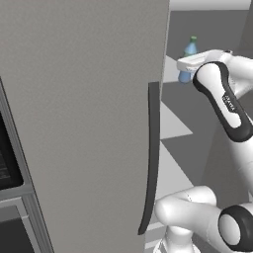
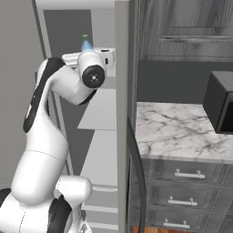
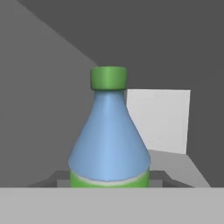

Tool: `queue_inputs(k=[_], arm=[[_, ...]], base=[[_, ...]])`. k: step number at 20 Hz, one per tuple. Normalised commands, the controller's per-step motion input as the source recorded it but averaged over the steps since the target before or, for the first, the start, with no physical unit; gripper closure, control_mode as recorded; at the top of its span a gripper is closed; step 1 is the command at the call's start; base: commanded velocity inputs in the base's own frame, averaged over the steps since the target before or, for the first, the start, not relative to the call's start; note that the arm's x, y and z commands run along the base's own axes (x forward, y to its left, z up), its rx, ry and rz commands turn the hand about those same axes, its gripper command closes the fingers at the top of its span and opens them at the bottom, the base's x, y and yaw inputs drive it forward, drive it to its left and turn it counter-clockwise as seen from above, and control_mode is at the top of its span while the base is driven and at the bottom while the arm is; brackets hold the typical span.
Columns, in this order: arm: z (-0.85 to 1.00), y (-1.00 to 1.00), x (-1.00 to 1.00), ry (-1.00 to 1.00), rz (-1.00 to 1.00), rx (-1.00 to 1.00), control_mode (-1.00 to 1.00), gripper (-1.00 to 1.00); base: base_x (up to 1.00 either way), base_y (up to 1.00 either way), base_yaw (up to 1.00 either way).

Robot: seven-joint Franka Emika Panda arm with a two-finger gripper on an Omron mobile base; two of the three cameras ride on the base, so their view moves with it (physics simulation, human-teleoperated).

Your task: Take the bottled waters from the counter and place them in the freezer to freeze. Close the freezer door after placing the bottles.

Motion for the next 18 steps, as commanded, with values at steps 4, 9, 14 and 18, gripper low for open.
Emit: queue_inputs(k=[4, 9, 14, 18], arm=[[-0.11, 0.00, 0.33, 0.00, 0.07, 0.00, -1.00, 1.00], [-0.10, 0.01, 0.37, 0.02, 0.05, 0.00, -1.00, 1.00], [-0.15, 0.03, 0.37, 0.01, 0.00, 0.00, -1.00, 1.00], [-0.04, 0.00, 0.30, 0.00, 0.00, 0.00, -1.00, 1.00]], base=[[0.00, 0.00, 0.00], [0.00, 0.00, 0.00], [0.00, 0.00, 0.00], [0.00, 0.00, 0.00]])
